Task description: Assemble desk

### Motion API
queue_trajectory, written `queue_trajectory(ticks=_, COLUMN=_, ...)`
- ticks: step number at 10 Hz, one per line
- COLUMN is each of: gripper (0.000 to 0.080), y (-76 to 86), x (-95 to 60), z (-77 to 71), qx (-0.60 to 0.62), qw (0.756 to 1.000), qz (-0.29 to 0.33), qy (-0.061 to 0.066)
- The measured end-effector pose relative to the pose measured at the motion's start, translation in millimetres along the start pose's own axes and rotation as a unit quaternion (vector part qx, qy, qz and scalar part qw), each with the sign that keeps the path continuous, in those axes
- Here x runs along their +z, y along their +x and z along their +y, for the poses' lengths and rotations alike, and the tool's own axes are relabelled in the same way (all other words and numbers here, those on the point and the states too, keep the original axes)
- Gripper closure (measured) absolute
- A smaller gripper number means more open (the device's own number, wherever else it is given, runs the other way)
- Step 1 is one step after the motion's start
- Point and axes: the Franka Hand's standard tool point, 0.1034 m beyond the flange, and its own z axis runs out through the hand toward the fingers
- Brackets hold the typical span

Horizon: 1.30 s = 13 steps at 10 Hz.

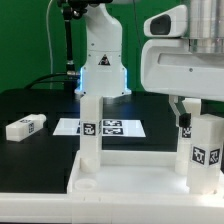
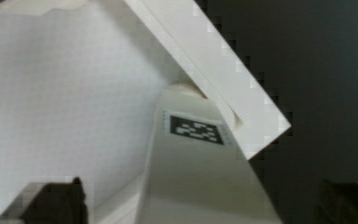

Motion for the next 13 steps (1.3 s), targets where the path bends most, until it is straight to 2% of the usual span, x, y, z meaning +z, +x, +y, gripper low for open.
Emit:
queue_trajectory(ticks=3, gripper=0.0151, y=0.8, x=1.9, z=1.7, qx=-0.134, qw=0.991, qz=0.001, qy=-0.003)
queue_trajectory(ticks=8, gripper=0.0151, y=2.9, x=1.8, z=3.7, qx=-0.309, qw=0.951, qz=0.001, qy=-0.006)
queue_trajectory(ticks=10, gripper=0.0151, y=4.3, x=1.7, z=5.0, qx=-0.375, qw=0.927, qz=0.002, qy=-0.010)
queue_trajectory(ticks=12, gripper=0.0151, y=4.0, x=1.7, z=4.0, qx=-0.447, qw=0.894, qz=0.007, qy=-0.022)
queue_trajectory(ticks=13, gripper=0.0151, y=3.7, x=1.8, z=3.9, qx=-0.466, qw=0.885, qz=0.006, qy=-0.022)
